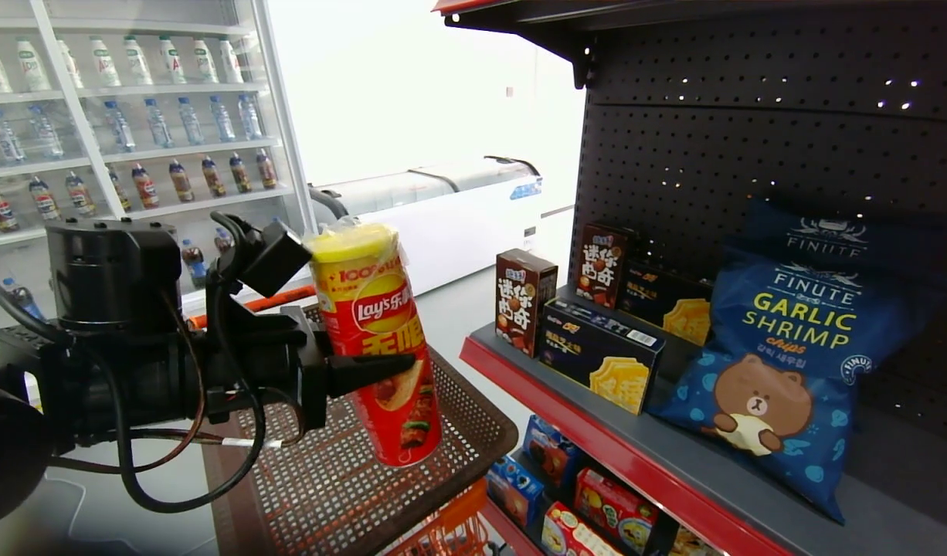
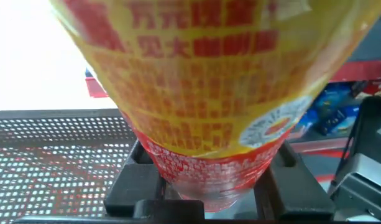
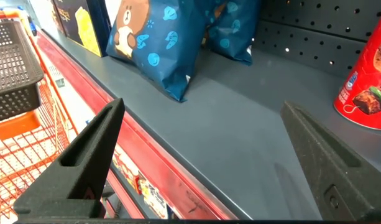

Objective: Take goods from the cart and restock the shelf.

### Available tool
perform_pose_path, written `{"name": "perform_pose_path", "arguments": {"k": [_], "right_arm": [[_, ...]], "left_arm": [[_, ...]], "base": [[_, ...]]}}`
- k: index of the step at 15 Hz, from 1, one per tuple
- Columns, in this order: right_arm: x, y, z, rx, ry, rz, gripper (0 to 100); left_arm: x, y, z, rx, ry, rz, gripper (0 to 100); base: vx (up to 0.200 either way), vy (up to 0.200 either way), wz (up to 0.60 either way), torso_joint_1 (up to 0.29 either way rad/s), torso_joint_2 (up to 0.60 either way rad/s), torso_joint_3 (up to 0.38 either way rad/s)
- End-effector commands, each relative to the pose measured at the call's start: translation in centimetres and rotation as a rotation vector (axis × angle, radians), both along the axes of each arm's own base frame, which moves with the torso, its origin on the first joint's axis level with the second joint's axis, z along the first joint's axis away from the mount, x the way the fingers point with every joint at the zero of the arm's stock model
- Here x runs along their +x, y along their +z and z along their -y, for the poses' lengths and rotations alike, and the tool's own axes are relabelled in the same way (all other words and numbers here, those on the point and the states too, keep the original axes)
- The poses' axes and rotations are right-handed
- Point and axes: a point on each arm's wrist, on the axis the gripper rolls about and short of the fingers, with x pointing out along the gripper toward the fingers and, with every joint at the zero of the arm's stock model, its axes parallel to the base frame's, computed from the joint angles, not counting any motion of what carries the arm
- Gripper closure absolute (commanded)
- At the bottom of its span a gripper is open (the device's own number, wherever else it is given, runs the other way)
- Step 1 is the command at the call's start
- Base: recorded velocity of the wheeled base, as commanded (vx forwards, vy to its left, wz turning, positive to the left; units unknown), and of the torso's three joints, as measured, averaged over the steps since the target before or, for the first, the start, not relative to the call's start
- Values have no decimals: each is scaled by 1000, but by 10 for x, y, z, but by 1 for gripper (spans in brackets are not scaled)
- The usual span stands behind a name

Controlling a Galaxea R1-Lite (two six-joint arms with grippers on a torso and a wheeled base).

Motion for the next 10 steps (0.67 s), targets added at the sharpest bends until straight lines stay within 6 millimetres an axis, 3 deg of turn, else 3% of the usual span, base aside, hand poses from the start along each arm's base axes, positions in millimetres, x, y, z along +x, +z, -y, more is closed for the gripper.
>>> {"name": "perform_pose_path", "arguments": {"k": [1, 10], "right_arm": [[0, 0, 0, 0, 1, -1, 0], [0, 0, 0, 0, 1, -1, 0]], "left_arm": [[-2, -1, 5, 2, -21, -4, 100], [-15, 3, 25, -4, -107, 9, 100]], "base": [[0, 0, 0, 0, 0, 0], [0, 0, -600, 3, 3, 3]]}}
